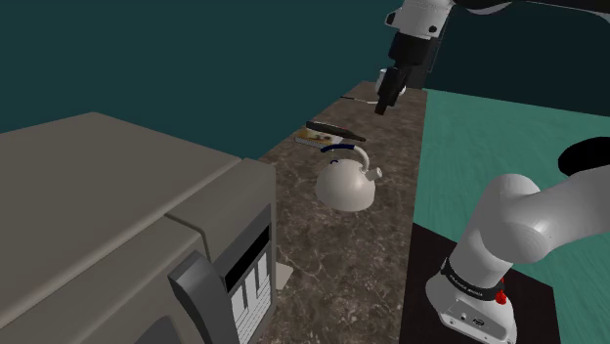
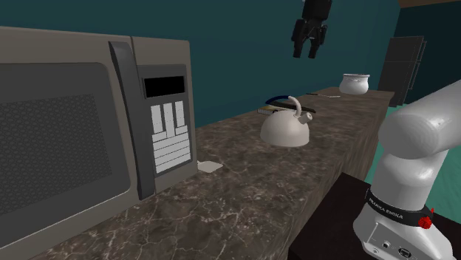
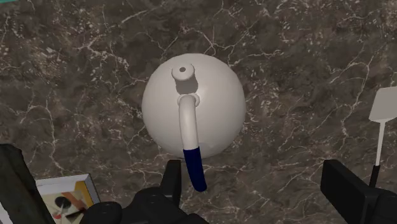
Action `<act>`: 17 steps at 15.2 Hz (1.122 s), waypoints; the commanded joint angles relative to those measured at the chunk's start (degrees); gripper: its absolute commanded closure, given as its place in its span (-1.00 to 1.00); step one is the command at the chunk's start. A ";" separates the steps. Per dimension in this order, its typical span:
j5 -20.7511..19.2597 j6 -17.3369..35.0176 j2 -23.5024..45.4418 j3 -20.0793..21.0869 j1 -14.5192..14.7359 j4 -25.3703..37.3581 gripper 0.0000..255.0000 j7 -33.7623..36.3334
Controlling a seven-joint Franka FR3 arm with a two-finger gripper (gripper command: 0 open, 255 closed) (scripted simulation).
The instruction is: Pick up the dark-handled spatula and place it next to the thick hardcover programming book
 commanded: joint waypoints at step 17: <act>5.64 19.92 17.57 15.49 4.78 -3.40 -1.00 13.63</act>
